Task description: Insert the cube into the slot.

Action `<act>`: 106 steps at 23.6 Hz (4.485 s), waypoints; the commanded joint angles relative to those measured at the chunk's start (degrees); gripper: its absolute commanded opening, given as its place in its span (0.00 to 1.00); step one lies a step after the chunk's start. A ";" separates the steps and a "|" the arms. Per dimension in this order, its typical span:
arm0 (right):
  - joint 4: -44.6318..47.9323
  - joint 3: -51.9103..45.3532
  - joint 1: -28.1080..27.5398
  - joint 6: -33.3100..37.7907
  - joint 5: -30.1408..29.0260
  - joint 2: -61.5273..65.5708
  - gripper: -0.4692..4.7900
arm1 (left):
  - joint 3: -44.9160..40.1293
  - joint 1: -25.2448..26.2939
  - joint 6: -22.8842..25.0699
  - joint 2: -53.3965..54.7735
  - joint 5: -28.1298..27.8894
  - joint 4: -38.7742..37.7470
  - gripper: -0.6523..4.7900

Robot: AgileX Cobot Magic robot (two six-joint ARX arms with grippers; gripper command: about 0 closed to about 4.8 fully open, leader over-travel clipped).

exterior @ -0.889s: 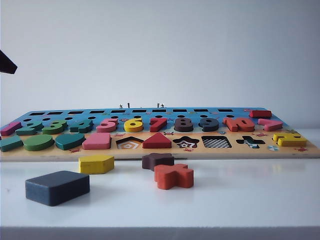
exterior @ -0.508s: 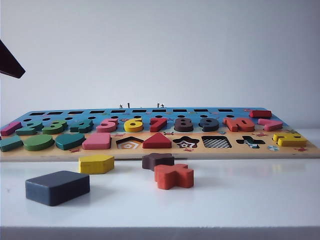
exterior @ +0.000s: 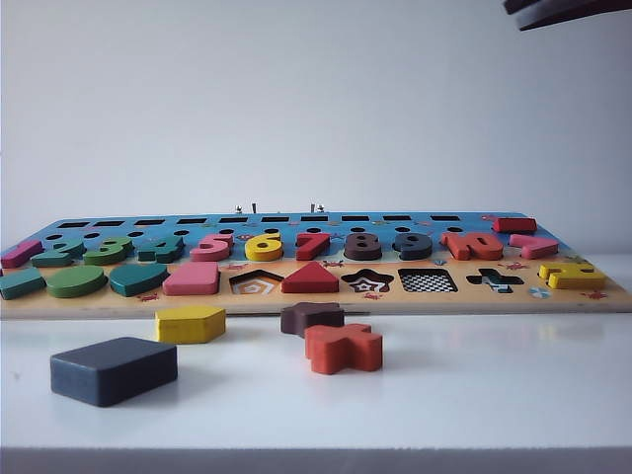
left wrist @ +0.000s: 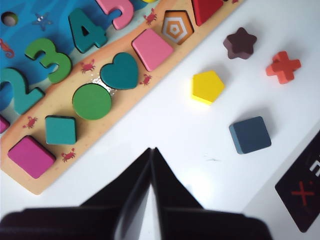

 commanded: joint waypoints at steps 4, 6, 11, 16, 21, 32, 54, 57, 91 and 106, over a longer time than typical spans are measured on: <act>-6.64 6.99 11.69 -5.60 0.04 8.44 0.83 | 6.05 0.00 2.54 3.26 2.49 -8.81 0.15; -9.35 8.70 15.39 -5.33 0.13 10.99 0.98 | 7.06 0.00 2.54 3.82 2.60 -9.03 0.15; -14.75 9.86 18.38 -5.18 3.43 14.10 1.00 | 7.06 0.00 2.60 4.17 2.58 -10.16 0.15; -15.43 9.88 22.08 -5.40 4.76 16.81 1.00 | 7.06 0.00 5.20 4.68 2.62 -14.51 0.15; -14.10 9.88 26.69 -7.15 10.69 19.41 1.00 | 7.13 0.02 7.54 5.27 2.89 -16.90 0.15; -9.88 9.88 27.45 -6.43 13.22 22.47 1.00 | 10.43 0.02 9.94 7.96 6.34 -22.36 0.15; 0.00 9.90 36.06 -10.23 13.75 35.15 1.00 | 12.79 0.04 8.07 14.56 18.21 -10.56 0.15; 1.68 9.88 37.64 -9.57 13.94 36.57 0.98 | 12.79 0.04 8.02 14.56 19.02 -10.73 0.15; 10.25 9.90 39.65 -6.80 18.34 45.70 0.78 | 12.76 0.11 8.09 14.60 20.35 -12.66 0.15; 10.78 9.90 39.65 -6.80 22.34 46.66 0.76 | 12.76 0.11 8.09 14.62 20.35 -12.63 0.15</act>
